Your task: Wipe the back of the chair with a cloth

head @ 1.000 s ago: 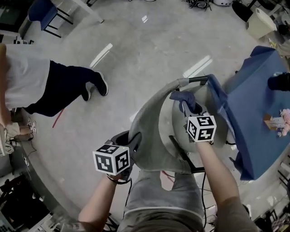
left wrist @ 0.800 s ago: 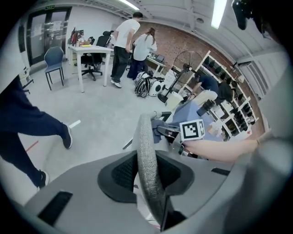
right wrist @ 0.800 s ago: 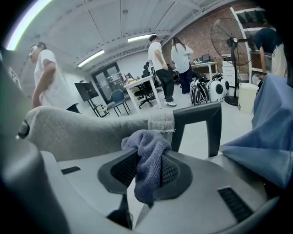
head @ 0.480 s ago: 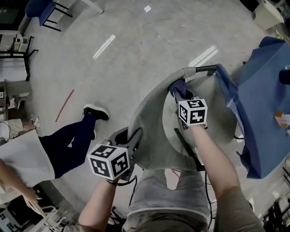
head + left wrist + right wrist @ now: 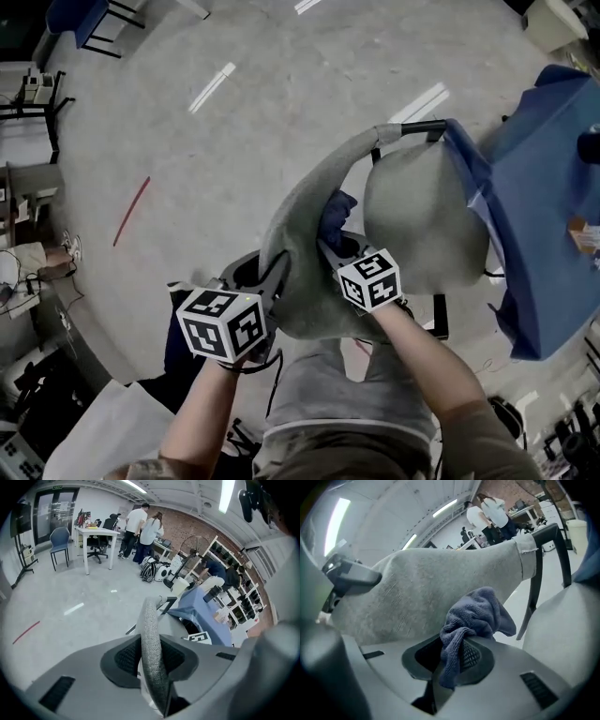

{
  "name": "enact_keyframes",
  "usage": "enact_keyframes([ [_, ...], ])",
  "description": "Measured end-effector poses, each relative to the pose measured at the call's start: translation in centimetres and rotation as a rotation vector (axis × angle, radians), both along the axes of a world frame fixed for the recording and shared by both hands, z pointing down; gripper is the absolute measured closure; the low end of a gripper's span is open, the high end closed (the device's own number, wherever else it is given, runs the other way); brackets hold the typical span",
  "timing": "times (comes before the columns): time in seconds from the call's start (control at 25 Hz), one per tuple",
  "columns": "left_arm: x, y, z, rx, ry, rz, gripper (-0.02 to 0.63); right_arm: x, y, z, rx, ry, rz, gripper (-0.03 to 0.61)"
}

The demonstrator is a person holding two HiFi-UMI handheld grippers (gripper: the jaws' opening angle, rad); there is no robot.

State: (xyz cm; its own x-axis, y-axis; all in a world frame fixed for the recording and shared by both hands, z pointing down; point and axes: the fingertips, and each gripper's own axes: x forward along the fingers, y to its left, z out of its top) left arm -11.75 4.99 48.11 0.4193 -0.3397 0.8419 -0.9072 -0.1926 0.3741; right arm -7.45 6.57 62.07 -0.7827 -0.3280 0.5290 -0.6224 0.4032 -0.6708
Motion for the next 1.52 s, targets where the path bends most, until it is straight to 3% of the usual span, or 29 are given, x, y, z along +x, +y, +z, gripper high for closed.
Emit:
enact_keyframes([
  [0.16, -0.1, -0.1, 0.1, 0.003, 0.005, -0.007, 0.515, 0.2, 6.3, -0.1, -0.027, 0.019, -0.251, 0.508],
  [0.32, 0.0, -0.1, 0.2, 0.0, 0.017, -0.008, 0.515, 3.4, 14.3, 0.1, -0.137, 0.052, -0.506, 0.508],
  [0.48, 0.0, -0.1, 0.2, 0.003, 0.028, -0.012, 0.515, 9.6, 20.0, 0.4, -0.307, 0.111, -0.655, 0.508],
  [0.6, 0.0, -0.2, 0.3, 0.008, 0.034, -0.012, 0.514, 14.2, 21.5, 0.8, -0.372, 0.185, -0.702, 0.508],
  [0.68, 0.1, -0.2, 0.2, 0.011, 0.039, -0.013, 0.512, 15.4, 21.9, 0.7, -0.364, 0.222, -0.754, 0.508],
  [0.84, 0.2, -0.1, 0.1, 0.014, 0.048, -0.016, 0.512, 12.9, 22.2, -0.8, -0.191, 0.22, -0.995, 0.506],
  [0.96, 0.4, -0.1, 0.2, 0.015, 0.053, -0.016, 0.512, 7.6, 19.5, -3.0, -0.133, 0.078, -0.984, 0.506],
  [1.08, 0.6, 0.0, 0.2, 0.014, 0.059, -0.015, 0.512, 4.0, 16.5, -3.9, -0.058, 0.07, -1.051, 0.506],
  [1.24, 0.5, -0.1, 0.2, 0.021, 0.052, -0.01, 0.511, 0.3, 9.1, -3.9, 0.073, 0.039, -1.007, 0.506],
  [1.36, 0.4, -0.1, 0.2, 0.027, 0.051, -0.01, 0.511, -0.4, 3.2, -3.2, 0.147, 0.091, -0.974, 0.506],
  [1.52, 0.5, -0.1, 0.2, 0.032, 0.053, -0.008, 0.511, 1.2, -5.2, -2.2, 0.228, 0.23, -0.802, 0.505],
])
